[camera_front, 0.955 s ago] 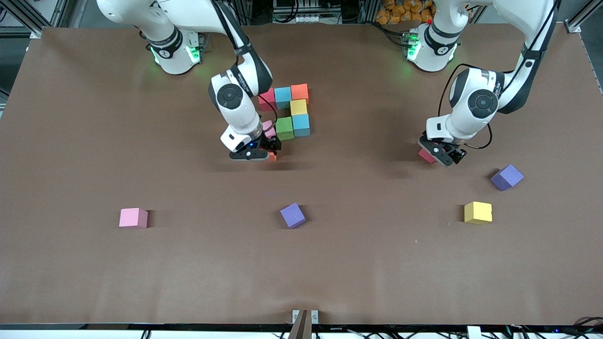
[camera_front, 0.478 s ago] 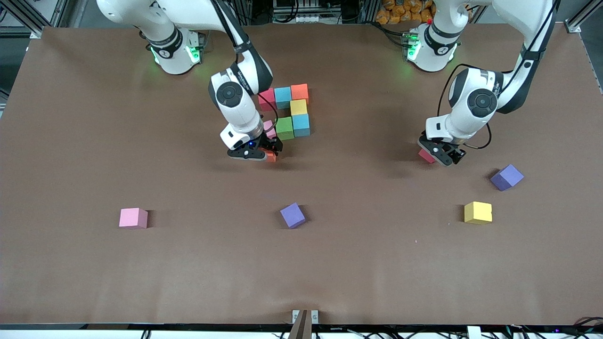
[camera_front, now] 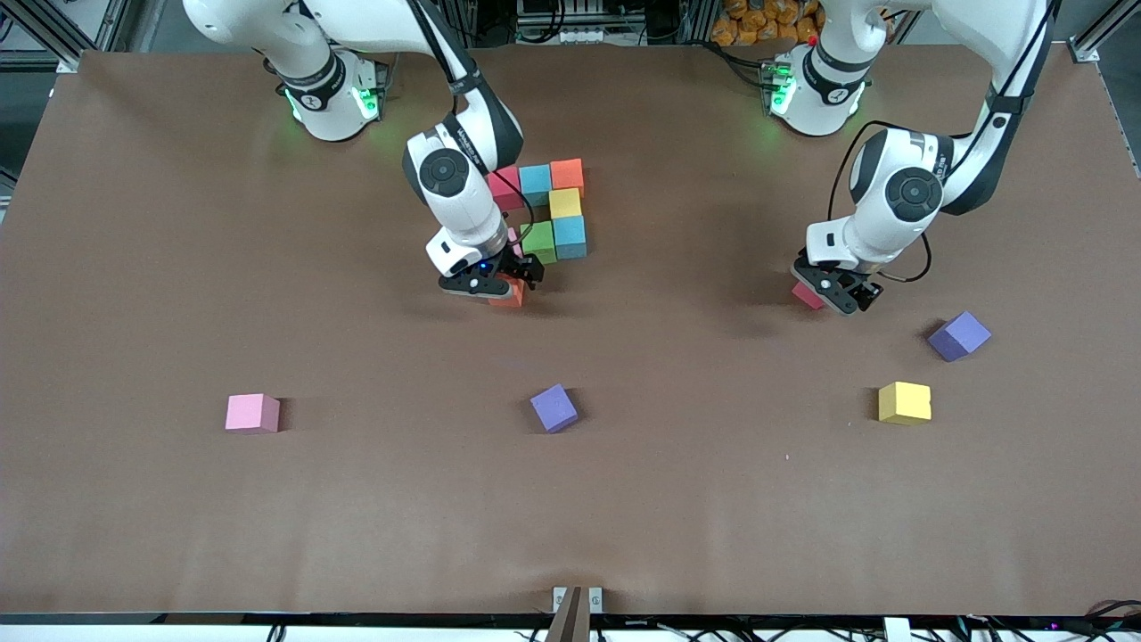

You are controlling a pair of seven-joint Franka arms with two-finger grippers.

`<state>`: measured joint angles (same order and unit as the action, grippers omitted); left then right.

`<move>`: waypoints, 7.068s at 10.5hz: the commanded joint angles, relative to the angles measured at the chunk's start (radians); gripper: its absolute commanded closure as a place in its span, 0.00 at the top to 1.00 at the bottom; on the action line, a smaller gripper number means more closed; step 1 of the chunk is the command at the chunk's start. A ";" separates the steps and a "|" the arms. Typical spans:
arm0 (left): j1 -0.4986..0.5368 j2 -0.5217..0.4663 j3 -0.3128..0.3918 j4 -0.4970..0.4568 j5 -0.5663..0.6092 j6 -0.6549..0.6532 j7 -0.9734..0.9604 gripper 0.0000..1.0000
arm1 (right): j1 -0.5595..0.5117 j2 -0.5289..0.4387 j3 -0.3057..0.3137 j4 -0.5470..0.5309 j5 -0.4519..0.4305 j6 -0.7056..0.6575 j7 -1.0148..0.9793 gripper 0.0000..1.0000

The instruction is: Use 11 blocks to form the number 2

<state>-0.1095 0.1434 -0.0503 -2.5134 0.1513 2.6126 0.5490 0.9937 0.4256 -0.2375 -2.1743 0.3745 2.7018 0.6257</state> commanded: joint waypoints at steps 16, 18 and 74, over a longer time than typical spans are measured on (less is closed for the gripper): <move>0.005 0.088 -0.002 0.005 -0.084 0.066 -0.018 0.00 | -0.320 -0.056 0.004 0.123 -0.066 -0.197 -0.477 1.00; 0.005 0.079 -0.002 0.013 -0.093 0.066 -0.052 0.00 | -0.261 -0.018 0.006 0.116 -0.066 -0.125 -0.405 1.00; -1.187 0.907 0.777 1.371 -1.135 -0.350 -0.943 0.00 | -0.823 0.252 -0.055 0.429 0.152 -0.254 -1.138 1.00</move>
<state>-1.2720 0.9863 0.6646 -1.2181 -0.9300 2.2636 -0.3741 0.1674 0.6605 -0.2956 -1.7563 0.5114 2.4251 -0.4571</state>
